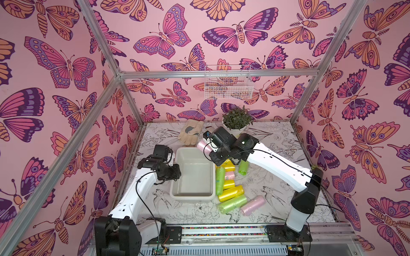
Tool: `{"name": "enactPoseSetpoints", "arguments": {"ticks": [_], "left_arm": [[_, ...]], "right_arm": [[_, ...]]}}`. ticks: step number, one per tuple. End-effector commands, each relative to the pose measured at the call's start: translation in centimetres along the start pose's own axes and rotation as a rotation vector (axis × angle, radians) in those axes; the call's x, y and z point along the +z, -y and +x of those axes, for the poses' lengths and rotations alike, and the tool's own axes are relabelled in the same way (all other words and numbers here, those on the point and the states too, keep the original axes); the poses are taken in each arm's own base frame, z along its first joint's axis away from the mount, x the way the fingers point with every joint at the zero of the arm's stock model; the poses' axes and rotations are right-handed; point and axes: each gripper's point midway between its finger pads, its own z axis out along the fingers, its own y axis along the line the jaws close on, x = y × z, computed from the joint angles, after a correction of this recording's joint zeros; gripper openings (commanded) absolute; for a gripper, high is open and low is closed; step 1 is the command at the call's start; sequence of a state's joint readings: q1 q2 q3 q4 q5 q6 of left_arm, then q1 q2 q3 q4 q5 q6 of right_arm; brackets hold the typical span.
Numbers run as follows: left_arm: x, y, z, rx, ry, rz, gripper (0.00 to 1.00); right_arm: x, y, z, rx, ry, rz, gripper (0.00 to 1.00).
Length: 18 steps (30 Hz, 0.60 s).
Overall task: Put the roll of trash bags into the storage box
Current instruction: Adjust the storage box at the center of the board, then place the roll of trash bags in the storage box.
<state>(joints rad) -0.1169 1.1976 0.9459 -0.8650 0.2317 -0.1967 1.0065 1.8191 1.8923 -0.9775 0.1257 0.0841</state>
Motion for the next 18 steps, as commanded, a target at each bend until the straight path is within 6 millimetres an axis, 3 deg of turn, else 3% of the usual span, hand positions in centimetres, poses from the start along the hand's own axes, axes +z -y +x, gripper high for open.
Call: {"name": "enactPoseSetpoints", "arguments": {"ticks": [1,3,5,11,18], "left_arm": [[-1.0,0.6,-0.2,0.01,0.023,0.014,0.64],[-1.6,0.8,-0.2,0.019,0.047,0.017,0.84],[-2.5,0.7,-0.4,0.031,0.088,0.009,0.91],[-5.5,0.2,-0.9,0.041,0.217,-0.035,0.94],[-9.1,-2.8,-1.4,-0.049,0.371,-0.151,0.96]], "right_arm": [[0.1,-1.0,-2.0,-0.114,0.058,-0.026,0.0],[0.9,-1.1,-1.8,-0.16,0.034,-0.028,0.0],[1.5,-1.3,-1.7,-0.203,0.013,-0.029,0.0],[4.0,-2.0,-1.7,-0.346,-0.025,-0.028,0.0],[8.6,-1.4,-1.4,-0.475,-0.153,0.031,0.0]]}}
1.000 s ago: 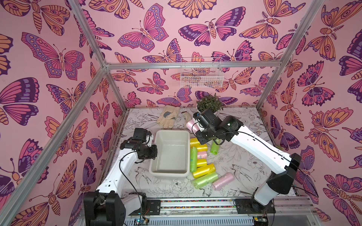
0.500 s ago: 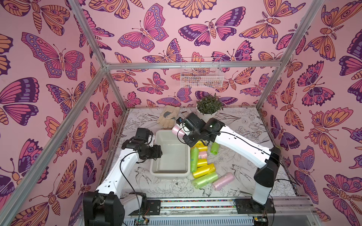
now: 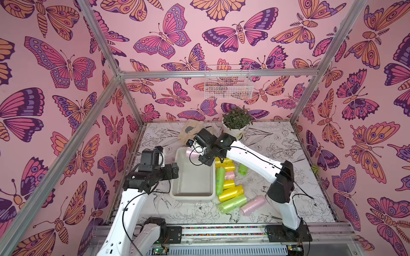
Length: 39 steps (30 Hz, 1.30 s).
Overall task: Put the roll of trash bags into the storage box
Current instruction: Place the roll of trash bags in the storage box.
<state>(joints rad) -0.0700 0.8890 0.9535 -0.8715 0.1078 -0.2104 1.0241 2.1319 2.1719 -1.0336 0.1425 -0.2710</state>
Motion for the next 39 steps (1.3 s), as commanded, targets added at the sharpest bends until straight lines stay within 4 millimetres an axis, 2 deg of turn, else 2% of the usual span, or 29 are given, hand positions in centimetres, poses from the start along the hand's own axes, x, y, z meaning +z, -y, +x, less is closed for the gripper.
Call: {"name": "enactPoseSetpoints", "arguments": {"ticks": [1,6,13,19,24,30,36,39], "left_arm": [[-1.4,-1.9,-0.4,-0.046,0.046,-0.084,0.96],[-2.3,-2.6,-0.7,-0.069,0.088,-0.103,0.96],[-2.3,-2.6,-0.7,-0.078,0.093,-0.101,0.96],[-2.2,-2.6,-0.6,-0.078,0.088,-0.099,0.96],[-2.3,-2.5,-0.7,-0.077,0.091,-0.094,0.96],[-2.3,-2.5,-0.7,-0.075,0.09,-0.092,0.96],[-2.5,-2.0,-0.7,-0.057,0.099,-0.064,1.0],[-2.8,-2.0,-0.7,-0.053,0.114,-0.064,1.0]], "right_arm": [[2.0,0.1,0.8,-0.103,-0.093,0.027,0.0],[5.7,-0.5,2.2,-0.128,-0.174,0.017,0.0],[9.3,-1.9,3.9,-0.142,-0.255,0.001,0.0],[11.2,-2.3,4.2,-0.148,-0.272,0.002,0.0],[12.9,-2.8,4.6,-0.155,-0.291,0.0,0.1],[14.4,-2.9,5.2,-0.156,-0.321,0.023,0.14],[14.0,-2.3,4.8,-0.148,-0.312,0.065,0.39],[12.4,-2.4,3.9,-0.14,-0.283,0.069,0.52]]}}
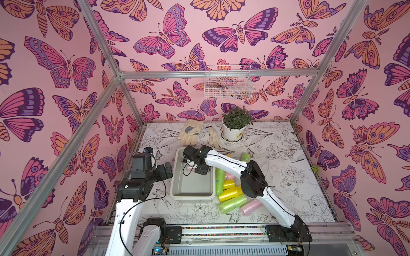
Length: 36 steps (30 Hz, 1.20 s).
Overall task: Put the roll of trash bags into the storage box
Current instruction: Place the roll of trash bags in the storage box, then pick up the roll of trash bags from the center of the board.
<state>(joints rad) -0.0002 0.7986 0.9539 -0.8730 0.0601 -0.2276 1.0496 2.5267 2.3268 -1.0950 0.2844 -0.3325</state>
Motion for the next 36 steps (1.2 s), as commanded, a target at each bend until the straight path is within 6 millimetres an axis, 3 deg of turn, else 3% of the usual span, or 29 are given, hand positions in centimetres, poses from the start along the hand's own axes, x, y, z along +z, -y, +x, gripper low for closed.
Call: {"name": "enactPoseSetpoints", "arguments": {"ticks": [1,8,10,16,19,22,24,27,31,34,36], "left_arm": [[-0.6,0.0,0.3,0.01,0.009,0.005,1.0],[-1.4,-1.5,-0.1,-0.012,0.058,-0.078,1.0],[-1.4,-1.0,-0.2,-0.002,0.056,-0.047,1.0],[-2.3,-0.6,-0.9,0.02,0.118,-0.027,1.0],[-2.7,1.5,-0.3,0.047,0.133,0.105,1.0],[-3.5,3.7,0.0,0.102,0.123,0.22,1.0],[-4.1,4.0,0.1,0.112,0.141,0.24,1.0],[-4.8,4.2,0.3,0.124,0.171,0.245,1.0],[-5.3,4.0,0.3,0.123,0.192,0.233,1.0],[-5.1,3.8,0.3,0.119,0.183,0.219,1.0],[-4.8,3.6,0.3,0.112,0.171,0.207,1.0]], "right_arm": [[-2.7,0.3,-0.8,0.017,0.043,0.032,0.55],[-8.6,0.9,-1.0,0.057,0.162,0.066,0.65],[-10.4,0.8,-0.7,0.064,0.2,0.064,0.7],[-18.0,1.6,0.6,0.129,0.353,0.093,0.75],[-21.6,2.0,2.8,0.192,0.414,0.114,0.76],[-24.9,2.3,6.7,0.313,0.501,0.126,0.77],[-26.8,2.6,9.9,0.426,0.571,0.145,0.8],[-26.9,2.7,15.5,0.678,0.638,0.168,0.89],[-22.9,0.5,21.4,0.909,0.719,0.127,0.95],[-19.6,0.6,24.4,1.039,0.781,0.196,0.99],[-18.7,0.8,24.8,1.051,0.818,0.215,0.99]]}}
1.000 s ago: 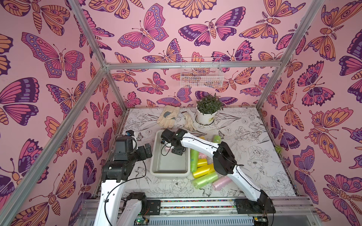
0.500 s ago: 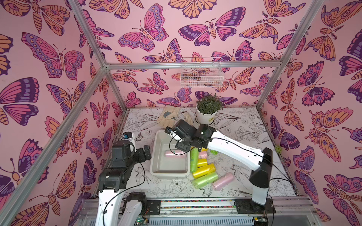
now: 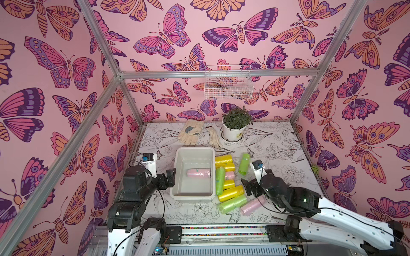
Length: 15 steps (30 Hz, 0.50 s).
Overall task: Put the roll of trash bags into the storage box
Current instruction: Pick up the roll of trash bags from the center of the board.
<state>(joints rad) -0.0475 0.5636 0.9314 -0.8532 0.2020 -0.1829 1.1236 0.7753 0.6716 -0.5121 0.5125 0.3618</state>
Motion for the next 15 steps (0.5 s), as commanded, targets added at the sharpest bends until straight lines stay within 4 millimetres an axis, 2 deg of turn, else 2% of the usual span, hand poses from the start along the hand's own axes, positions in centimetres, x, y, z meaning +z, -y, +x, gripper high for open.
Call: {"name": "enactPoseSetpoints", "arguments": {"ticks": [1,5,9,12,15], "left_arm": [[0.6,-0.4,0.3,0.004,-0.024,-0.017,1.0],[1.3,-0.6,0.4,-0.01,-0.061,-0.031,1.0],[1.9,-0.4,0.7,-0.014,-0.127,-0.045,1.0],[2.4,0.2,1.6,-0.027,-0.21,-0.073,1.0],[2.7,2.0,2.2,-0.042,-0.277,-0.049,0.97]], "right_arm": [[0.9,1.3,-1.6,0.171,0.16,0.057,0.99],[2.2,3.4,-0.2,0.159,0.191,0.191,0.99],[4.2,4.6,3.6,0.171,0.137,0.252,0.99],[3.8,5.0,3.2,0.154,0.125,0.277,0.99],[3.3,6.1,3.4,0.188,0.146,0.327,0.99]]}}
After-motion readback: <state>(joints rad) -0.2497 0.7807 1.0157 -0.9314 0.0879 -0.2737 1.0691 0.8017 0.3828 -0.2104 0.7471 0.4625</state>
